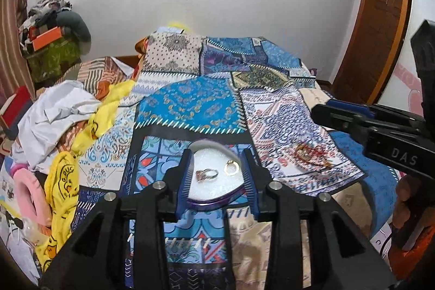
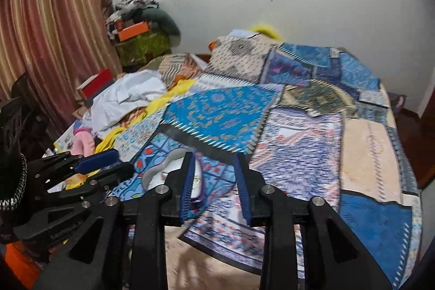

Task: Organize jewelry
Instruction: 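Return the left gripper to the pile and grasp another silver ring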

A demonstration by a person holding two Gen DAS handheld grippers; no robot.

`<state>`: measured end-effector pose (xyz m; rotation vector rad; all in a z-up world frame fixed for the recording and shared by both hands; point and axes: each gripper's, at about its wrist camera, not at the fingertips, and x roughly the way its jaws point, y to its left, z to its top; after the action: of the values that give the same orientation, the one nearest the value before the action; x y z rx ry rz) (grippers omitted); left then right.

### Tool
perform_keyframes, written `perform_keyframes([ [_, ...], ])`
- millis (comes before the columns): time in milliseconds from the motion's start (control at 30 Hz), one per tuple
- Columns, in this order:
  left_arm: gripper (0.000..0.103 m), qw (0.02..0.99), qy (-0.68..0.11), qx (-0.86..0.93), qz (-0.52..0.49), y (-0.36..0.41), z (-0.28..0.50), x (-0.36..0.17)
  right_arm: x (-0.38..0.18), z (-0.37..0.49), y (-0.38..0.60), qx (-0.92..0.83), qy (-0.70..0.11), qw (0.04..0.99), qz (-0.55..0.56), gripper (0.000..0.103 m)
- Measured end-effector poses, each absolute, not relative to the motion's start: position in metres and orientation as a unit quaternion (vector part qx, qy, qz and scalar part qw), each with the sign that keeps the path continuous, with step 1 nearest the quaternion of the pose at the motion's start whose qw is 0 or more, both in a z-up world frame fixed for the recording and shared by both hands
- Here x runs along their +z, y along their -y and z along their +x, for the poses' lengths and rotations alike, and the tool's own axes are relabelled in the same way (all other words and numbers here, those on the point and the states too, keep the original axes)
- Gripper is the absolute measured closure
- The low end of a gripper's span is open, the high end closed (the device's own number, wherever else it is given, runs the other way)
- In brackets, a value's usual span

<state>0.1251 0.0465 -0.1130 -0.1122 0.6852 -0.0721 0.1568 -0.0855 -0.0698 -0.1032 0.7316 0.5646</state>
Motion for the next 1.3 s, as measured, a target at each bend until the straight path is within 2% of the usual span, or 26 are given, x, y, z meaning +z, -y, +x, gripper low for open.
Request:
perform_keyframes([
  [67,0.062,0.942,-0.33,-0.039,-0.051,-0.039,0.126,-0.108,-0.065,0.155,0.097,0.258,-0.344,0.902,-0.047,0.062],
  [300,0.054,0.941,-0.329,-0.057,-0.047,-0.011,0.133,-0.102,-0.057,0.151,0.146,0.208,-0.332,0.919,-0.037,0.06],
  [767,0.054,0.921,-0.375,-0.106,-0.026,0.048,0.164,-0.128,-0.076,0.153,0.21,0.153,-0.357,0.921,-0.021,0.06],
  [1133,0.054,0.907,-0.408,-0.096,-0.024,0.062,0.207,-0.158,-0.1,0.163,0.224,0.156,-0.381,0.911,-0.013,0.06],
  [1233,0.06,0.905,-0.412,-0.099,-0.03,0.06,0.219,-0.163,-0.105,0.168,0.225,0.159,-0.387,0.908,-0.008,0.06],
  [1300,0.071,0.902,-0.419,-0.104,-0.034,0.06,0.227,-0.167,-0.108,0.17,0.224,0.162,-0.391,0.906,-0.006,0.06],
])
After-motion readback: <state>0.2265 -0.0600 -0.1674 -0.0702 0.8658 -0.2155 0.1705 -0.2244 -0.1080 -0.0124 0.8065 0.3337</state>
